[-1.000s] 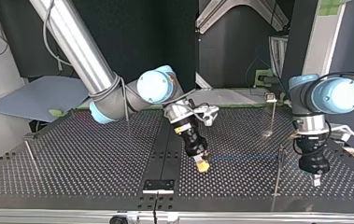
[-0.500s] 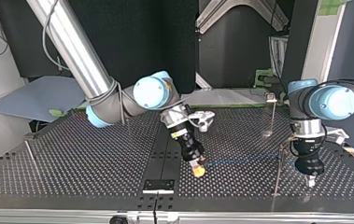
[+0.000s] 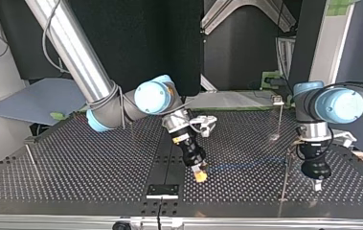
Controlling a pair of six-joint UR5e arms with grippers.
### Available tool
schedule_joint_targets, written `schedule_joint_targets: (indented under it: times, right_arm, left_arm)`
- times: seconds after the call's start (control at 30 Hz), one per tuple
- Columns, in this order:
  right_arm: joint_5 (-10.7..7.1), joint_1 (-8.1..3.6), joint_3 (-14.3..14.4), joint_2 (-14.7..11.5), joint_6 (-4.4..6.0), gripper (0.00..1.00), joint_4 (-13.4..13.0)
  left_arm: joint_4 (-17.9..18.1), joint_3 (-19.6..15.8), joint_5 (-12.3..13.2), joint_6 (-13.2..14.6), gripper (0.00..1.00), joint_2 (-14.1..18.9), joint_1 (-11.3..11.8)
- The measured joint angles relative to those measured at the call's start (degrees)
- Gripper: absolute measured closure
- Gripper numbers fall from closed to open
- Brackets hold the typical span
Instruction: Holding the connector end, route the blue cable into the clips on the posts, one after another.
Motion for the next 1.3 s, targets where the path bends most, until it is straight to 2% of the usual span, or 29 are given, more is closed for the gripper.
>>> schedule_joint_targets:
  times: [0.03, 0.07, 0.1, 0.13, 0.17, 0.2, 0.27, 0.3, 0.37, 0.4, 0.47, 0.5, 0.57, 0.6, 0.63, 1.0, 1.3]
  right_arm:
    - [-0.03, 0.01, 0.0, 0.0, 0.0, 1.0, 0.0]
    - [-0.04, 0.02, 0.0, 0.0, 0.0, 1.0, 0.1]
    - [-0.05, 0.02, 0.0, 0.0, 0.0, 1.0, 0.1]
    - [-0.06, 0.03, 0.0, 0.0, 0.0, 1.0, 0.1]
    - [-0.07, 0.02, 0.0, 0.0, 0.0, 1.0, 0.1]
    - [-0.08, 0.02, 0.0, 0.0, 0.0, 1.0, 0.1]
    - [-0.15, 0.01, 0.0, 0.0, 0.0, 1.0, 0.1]
    - [-0.18, 0.0, 0.0, 0.0, 0.0, 1.0, 0.1]
    - [-0.24, -0.02, 0.0, 0.0, 0.0, 1.0, 0.1]
    - [-0.28, -0.03, 0.0, 0.0, 0.0, 1.0, 0.1]
    - [-0.36, -0.1, 0.0, 0.1, 0.0, 1.0, 0.1]
    - [-0.38, -0.14, 0.0, 0.1, 0.0, 1.0, 0.1]
    - [-0.42, -0.22, 0.0, 0.1, 0.0, 1.0, 0.1]
    - [-0.42, -0.25, 0.0, 0.1, 0.0, 1.0, 0.1]
    - [-0.43, -0.27, 0.0, 0.1, 0.0, 1.0, 0.1]
    - [-0.65, -0.3, 0.0, 0.1, 0.0, 1.0, 0.1]
    - [-1.03, -0.41, 0.0, 0.2, -0.01, 1.0, 0.1]
  left_arm:
    - [-0.1, 0.0, -0.4, 0.1, 1.0, 0.0, 0.0]
    - [-0.1, 0.0, -0.7, 0.3, 0.89, 0.0, 0.0]
    - [-0.2, 0.0, -1.0, 0.5, 0.89, 0.0, 0.0]
    - [-0.3, 0.0, -1.5, 0.8, 0.74, 0.0, 0.0]
    - [-0.5, 0.0, -1.9, 1.1, 0.66, 0.1, 0.0]
    - [-0.6, 0.0, -2.3, 1.4, 0.66, 0.1, -0.1]
    - [-1.0, 0.0, -2.8, 1.6, 0.54, 0.1, -0.2]
    - [-1.2, 0.0, -2.9, 1.6, 0.54, 0.1, -0.2]
    - [-1.5, 0.0, -3.0, 1.1, 0.46, 0.1, -0.2]
    - [-1.5, 0.0, -3.1, 0.8, 0.46, 0.1, -0.2]
    - [-1.6, 0.0, -3.2, 0.1, 0.24, 0.1, -0.3]
    - [-1.7, 0.0, -3.2, -0.2, 0.24, 0.1, -0.3]
    - [-2.2, 0.0, -3.2, -1.2, 0.05, 0.1, -0.4]
    - [-2.5, 0.0, -3.2, -1.5, 0.05, 0.2, -0.4]
    - [-3.0, 0.0, -3.3, -1.8, 0.0, 0.2, -0.5]
    - [-8.3, 0.0, -6.4, -2.9, 0.0, 0.4, -1.7]
    - [-12.9, -2.9, -5.7, -4.0, 0.0, 3.1, -2.9]
